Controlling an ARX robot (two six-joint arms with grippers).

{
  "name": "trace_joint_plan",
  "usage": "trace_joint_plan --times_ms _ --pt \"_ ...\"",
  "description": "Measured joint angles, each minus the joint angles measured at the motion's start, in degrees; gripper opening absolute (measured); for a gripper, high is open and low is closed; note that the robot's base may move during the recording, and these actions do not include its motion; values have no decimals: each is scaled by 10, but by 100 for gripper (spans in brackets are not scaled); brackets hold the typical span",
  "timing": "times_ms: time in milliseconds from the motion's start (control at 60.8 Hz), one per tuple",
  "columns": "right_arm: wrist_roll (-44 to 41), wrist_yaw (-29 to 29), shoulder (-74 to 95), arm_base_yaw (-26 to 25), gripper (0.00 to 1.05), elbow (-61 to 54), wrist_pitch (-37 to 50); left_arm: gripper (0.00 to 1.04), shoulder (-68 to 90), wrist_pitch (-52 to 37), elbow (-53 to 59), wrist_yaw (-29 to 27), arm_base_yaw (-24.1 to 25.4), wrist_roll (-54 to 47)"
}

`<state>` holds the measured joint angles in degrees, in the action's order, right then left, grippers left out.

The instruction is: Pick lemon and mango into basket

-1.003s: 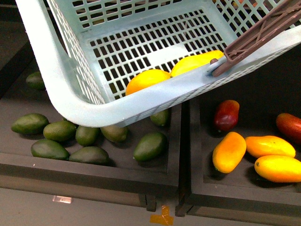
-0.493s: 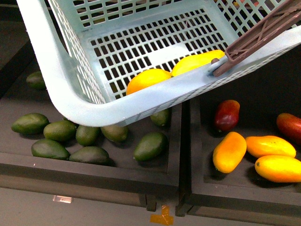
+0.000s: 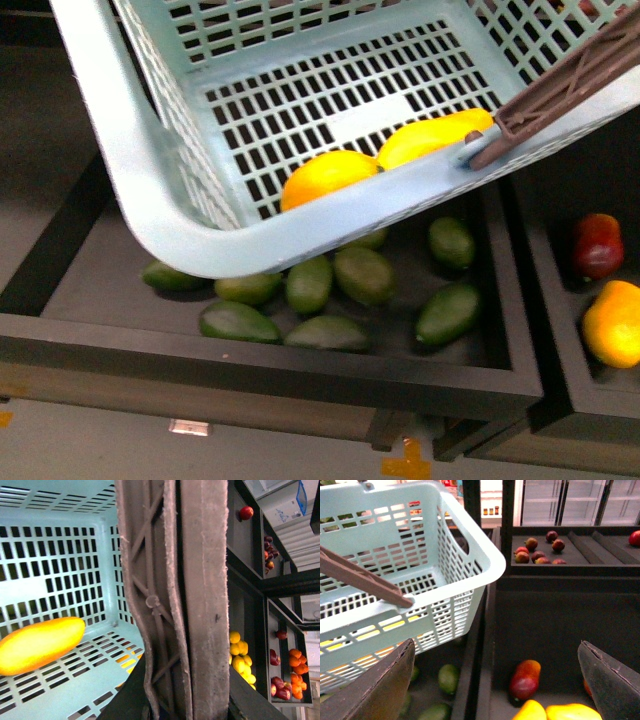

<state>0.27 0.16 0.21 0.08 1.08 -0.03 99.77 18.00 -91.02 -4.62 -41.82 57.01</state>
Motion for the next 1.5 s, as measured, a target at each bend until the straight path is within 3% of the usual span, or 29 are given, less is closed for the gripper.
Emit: trace_joint_plan --times_ms 1069,1102,1118,1151,1200,1250,1348,1496 --pt "-1 -5 0 -1 96 -1 -1 18 1 0 0 0 6 -3" --pt "-1 -4 0 -1 96 -1 -1 18 3 10 -3 -25 7 6" --pt "-1 -4 0 -1 96 -1 -1 18 10 47 -23 -87 7 26" --pt "-1 -5 0 -1 96 -1 -1 18 18 75 -39 -156 5 52" --pt "-1 -4 0 -1 96 -1 -1 18 37 74 -51 -287 12 121" --pt "-1 -4 0 -1 96 -1 -1 18 50 57 -53 -319 26 133" --pt "-1 -1 0 -1 96 -1 -1 18 79 28 -64 -309 72 137" --pt "-1 -2 0 -1 96 -1 -1 18 185 6 -144 -207 141 181"
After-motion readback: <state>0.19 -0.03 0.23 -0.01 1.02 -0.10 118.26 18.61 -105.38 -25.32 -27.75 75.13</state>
